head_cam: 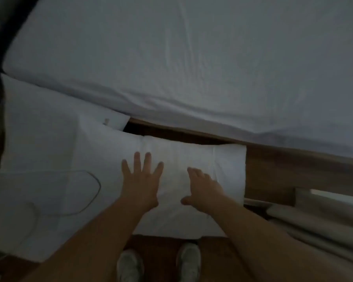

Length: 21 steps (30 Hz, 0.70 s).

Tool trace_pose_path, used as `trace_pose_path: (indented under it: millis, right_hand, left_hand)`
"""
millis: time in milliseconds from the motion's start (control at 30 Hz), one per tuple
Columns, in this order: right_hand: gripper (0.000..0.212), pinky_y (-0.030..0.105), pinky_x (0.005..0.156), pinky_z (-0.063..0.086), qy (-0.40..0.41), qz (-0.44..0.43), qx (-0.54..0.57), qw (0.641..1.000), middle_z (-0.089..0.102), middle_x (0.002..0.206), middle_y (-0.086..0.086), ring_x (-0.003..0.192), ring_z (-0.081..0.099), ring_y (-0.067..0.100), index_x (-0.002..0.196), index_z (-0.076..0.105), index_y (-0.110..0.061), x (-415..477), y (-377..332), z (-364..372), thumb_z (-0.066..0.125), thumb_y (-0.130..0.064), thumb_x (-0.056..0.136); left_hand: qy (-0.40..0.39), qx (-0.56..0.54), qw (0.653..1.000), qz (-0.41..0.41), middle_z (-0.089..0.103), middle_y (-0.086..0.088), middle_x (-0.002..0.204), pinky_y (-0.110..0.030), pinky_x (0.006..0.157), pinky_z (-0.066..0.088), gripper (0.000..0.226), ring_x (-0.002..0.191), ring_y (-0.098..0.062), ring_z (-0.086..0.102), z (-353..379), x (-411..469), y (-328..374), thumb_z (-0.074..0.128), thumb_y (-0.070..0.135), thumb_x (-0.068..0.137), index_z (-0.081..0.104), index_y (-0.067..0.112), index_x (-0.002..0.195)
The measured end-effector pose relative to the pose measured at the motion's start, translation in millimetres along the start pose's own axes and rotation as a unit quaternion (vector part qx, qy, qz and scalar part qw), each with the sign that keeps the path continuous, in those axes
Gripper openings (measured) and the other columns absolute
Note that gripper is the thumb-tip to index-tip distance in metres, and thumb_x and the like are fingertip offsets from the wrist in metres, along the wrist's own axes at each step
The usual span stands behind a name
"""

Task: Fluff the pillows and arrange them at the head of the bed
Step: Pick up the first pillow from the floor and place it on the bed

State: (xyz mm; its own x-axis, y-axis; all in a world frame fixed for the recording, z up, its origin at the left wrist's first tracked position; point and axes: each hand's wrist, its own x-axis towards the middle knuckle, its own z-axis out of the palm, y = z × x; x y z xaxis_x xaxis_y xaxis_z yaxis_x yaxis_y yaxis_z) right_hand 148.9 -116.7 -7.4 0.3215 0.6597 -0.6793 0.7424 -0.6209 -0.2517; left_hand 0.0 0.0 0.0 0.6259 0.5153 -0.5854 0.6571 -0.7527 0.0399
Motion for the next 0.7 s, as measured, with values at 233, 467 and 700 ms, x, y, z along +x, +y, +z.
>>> trace_pose_path:
  millis: [233,467,700]
  right_hand:
    - [0.146,0.062,0.109,-0.003,0.048,-0.044,-0.174,0.983,-0.016,0.157,0.008,0.141,-0.015,0.03,0.143,-0.022,-0.019,135.4,43.0,73.8,0.074,-0.072,0.047]
    - [0.077,0.041,0.081,0.036,0.128,-0.044,-0.138,0.981,0.057,0.106,0.0,0.095,0.053,0.023,0.115,0.049,-0.024,181.2,45.6,75.7,0.07,-0.066,0.053]
    - [0.027,0.032,0.059,0.039,0.046,-0.078,-0.108,0.99,0.066,0.09,0.001,0.081,0.063,0.025,0.094,0.061,-0.031,85.5,26.1,49.2,0.058,-0.049,0.075]
  left_hand:
    - [-0.022,0.132,0.991,0.03,-0.025,-0.019,0.153,-0.077,0.099,-0.013,0.15,0.136,-0.049,-0.024,89.3,115.0,-29.8,0.072,0.075,0.045,-0.033,0.018,0.137]
    - [0.042,0.131,0.984,0.111,0.053,-0.009,0.116,-0.043,0.091,0.036,0.088,0.103,-0.028,0.05,107.2,163.8,-36.6,0.077,0.05,0.054,0.038,0.014,0.125]
    - [-0.044,0.051,0.988,0.138,0.067,-0.002,0.111,-0.036,0.082,0.049,0.03,0.099,-0.023,0.063,54.6,85.7,-26.5,0.051,0.034,0.087,0.06,0.028,0.115]
